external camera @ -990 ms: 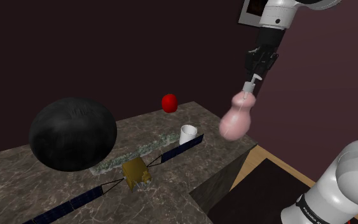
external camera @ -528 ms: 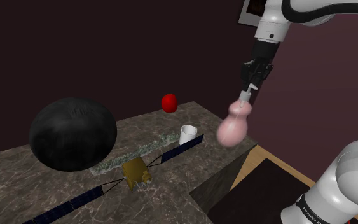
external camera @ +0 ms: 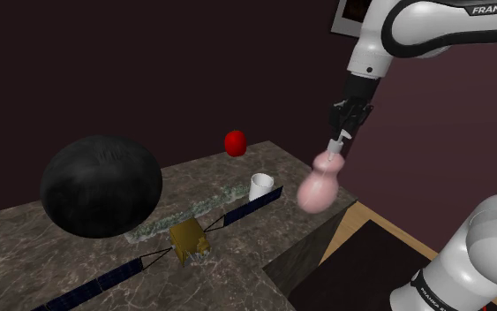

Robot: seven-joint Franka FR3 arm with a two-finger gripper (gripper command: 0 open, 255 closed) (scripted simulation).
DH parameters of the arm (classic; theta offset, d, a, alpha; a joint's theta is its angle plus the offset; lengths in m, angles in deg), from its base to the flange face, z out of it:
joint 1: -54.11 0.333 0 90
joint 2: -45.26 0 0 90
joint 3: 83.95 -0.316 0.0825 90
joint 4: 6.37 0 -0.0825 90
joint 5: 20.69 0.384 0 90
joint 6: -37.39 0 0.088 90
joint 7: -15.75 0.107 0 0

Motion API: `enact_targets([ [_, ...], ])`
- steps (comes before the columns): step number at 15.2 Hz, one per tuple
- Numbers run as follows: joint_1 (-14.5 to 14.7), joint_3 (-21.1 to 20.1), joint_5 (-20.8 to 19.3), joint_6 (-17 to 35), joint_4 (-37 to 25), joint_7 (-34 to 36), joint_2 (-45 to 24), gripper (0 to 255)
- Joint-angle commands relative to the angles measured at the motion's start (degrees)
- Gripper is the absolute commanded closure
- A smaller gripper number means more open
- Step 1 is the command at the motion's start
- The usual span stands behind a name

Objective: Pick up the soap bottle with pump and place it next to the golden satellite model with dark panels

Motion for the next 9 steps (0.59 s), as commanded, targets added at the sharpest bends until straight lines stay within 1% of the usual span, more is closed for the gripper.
enact_targets([
  [1,0.0,0.1,0.0,1.6,1.5,-0.1,0.0,255],
  [9,0.0,-0.1,0.1,7.9,7.3,-0.1,-0.5,255],
])
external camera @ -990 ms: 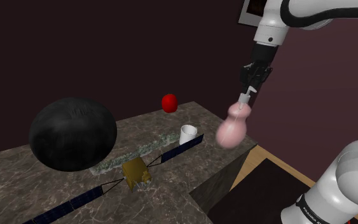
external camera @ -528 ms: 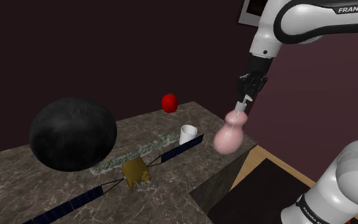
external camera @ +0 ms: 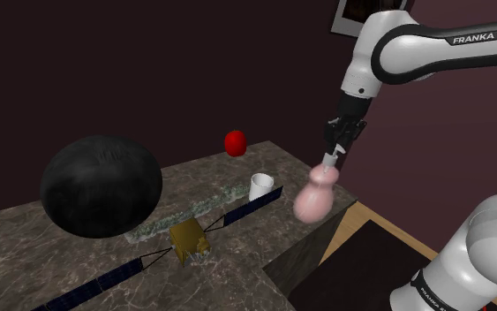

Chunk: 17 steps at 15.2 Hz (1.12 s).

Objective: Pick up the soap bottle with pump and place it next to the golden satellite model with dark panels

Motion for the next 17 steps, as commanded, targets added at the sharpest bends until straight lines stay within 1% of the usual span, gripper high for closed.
enact_targets([
  [1,0.0,-0.1,0.1,1.7,1.3,0.1,-0.3,255],
  [7,0.1,-0.2,0.1,6.7,5.2,0.1,-1.5,255],
  [14,0.1,-0.2,0.1,6.7,5.2,0.1,-1.5,255],
  [15,0.1,-0.2,0.1,6.7,5.2,0.1,-1.4,0],
  [17,0.1,-0.2,0.1,6.7,5.2,0.1,-1.4,0],
])
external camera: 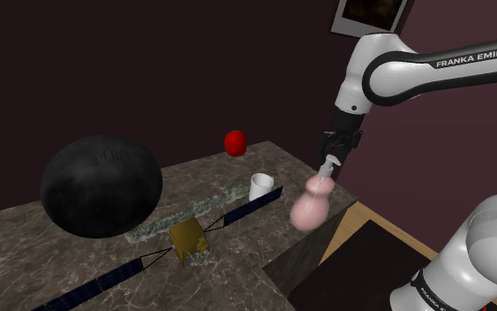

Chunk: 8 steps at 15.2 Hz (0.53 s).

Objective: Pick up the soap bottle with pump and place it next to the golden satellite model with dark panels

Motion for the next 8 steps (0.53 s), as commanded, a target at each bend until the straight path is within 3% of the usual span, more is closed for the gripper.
enact_targets([
  [1,0.0,0.0,0.0,0.0,0.0,0.0,0.0,0],
  [3,0.0,0.0,0.0,0.0,0.0,0.0,0.0,0],
  [8,0.0,0.2,-0.1,-7.7,-6.3,0.0,1.4,0],
])
